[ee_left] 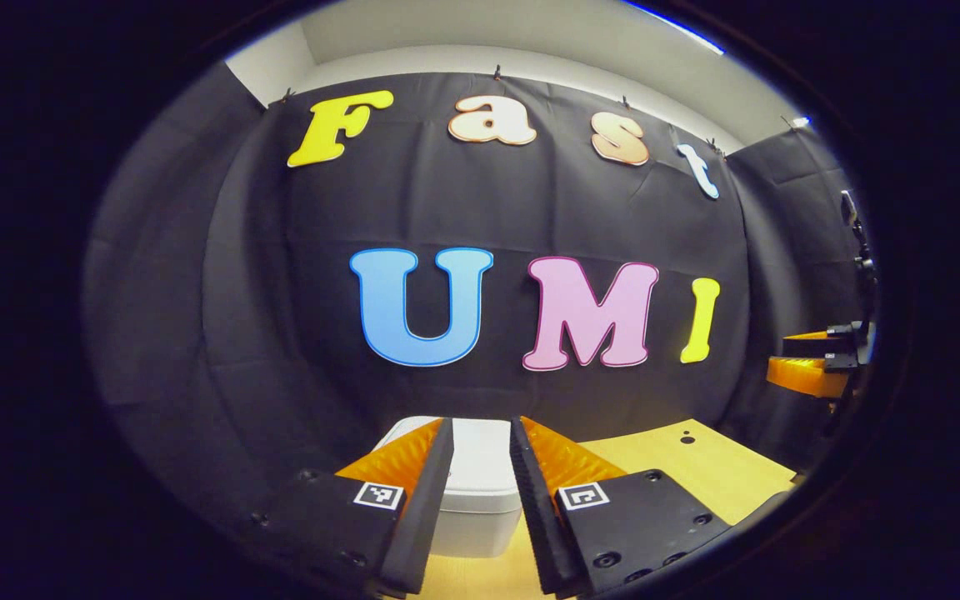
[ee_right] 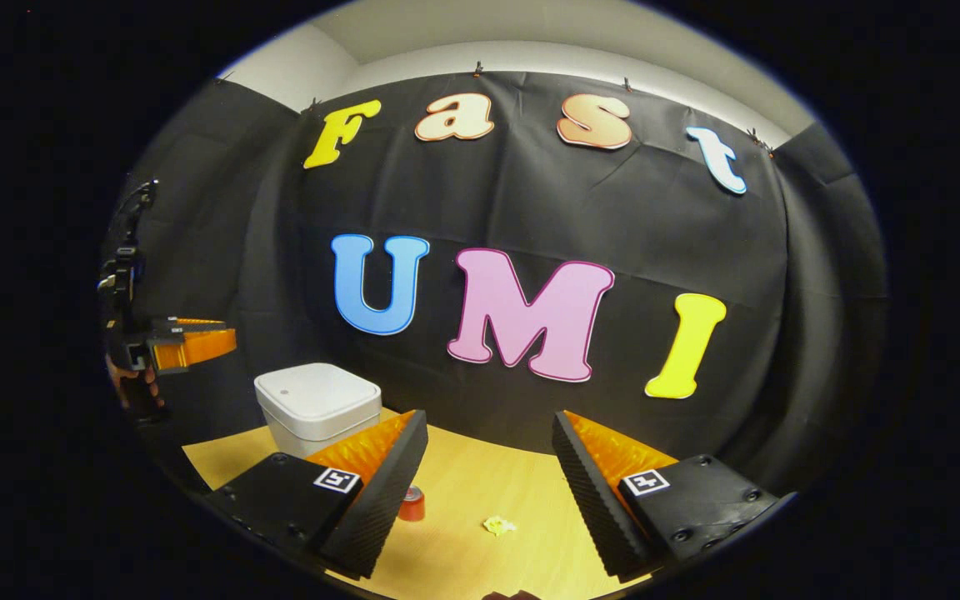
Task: Press the lid of the desktop garbage bin to open it, pick up the crumpled paper on the desktop and throw it into the bin, then pick up the pop can on the desktop and drop it into the bin, and finally close the garbage bin lid.
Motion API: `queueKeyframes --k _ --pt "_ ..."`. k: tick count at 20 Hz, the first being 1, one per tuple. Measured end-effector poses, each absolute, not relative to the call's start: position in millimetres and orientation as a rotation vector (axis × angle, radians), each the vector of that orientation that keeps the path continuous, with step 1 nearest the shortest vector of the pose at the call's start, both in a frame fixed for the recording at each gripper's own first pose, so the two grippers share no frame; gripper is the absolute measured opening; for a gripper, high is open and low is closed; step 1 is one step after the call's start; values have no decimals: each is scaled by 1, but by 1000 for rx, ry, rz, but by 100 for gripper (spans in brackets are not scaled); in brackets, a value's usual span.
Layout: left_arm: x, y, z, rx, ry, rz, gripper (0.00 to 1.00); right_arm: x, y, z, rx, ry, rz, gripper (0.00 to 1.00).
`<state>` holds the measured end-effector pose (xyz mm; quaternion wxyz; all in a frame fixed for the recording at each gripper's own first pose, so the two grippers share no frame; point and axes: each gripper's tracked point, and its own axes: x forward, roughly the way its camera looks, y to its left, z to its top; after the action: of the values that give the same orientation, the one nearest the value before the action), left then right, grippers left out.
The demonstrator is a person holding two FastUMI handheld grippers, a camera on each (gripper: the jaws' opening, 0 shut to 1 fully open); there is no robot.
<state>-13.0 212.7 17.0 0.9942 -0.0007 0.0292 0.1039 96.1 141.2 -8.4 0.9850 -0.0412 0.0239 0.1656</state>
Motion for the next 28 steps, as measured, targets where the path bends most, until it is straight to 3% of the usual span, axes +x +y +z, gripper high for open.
queueKeyframes --k 3,7,13,20,25,28 --pt "19 224 5 -2 85 199 52 107 131 -25 -83 88 333 98" --pt "61 255 -51 -21 261 237 9 129 117 -43 -71 130 348 98" --pt "81 272 -113 -93 522 261 6 167 104 -71 -59 168 377 98" --pt "77 272 -120 -91 628 295 8 191 109 -116 -23 219 433 98" --pt "80 279 -104 81 537 333 8 193 96 -150 4 302 426 98" --pt "81 269 -82 18 462 366 10 193 91 -150 2 319 407 98"
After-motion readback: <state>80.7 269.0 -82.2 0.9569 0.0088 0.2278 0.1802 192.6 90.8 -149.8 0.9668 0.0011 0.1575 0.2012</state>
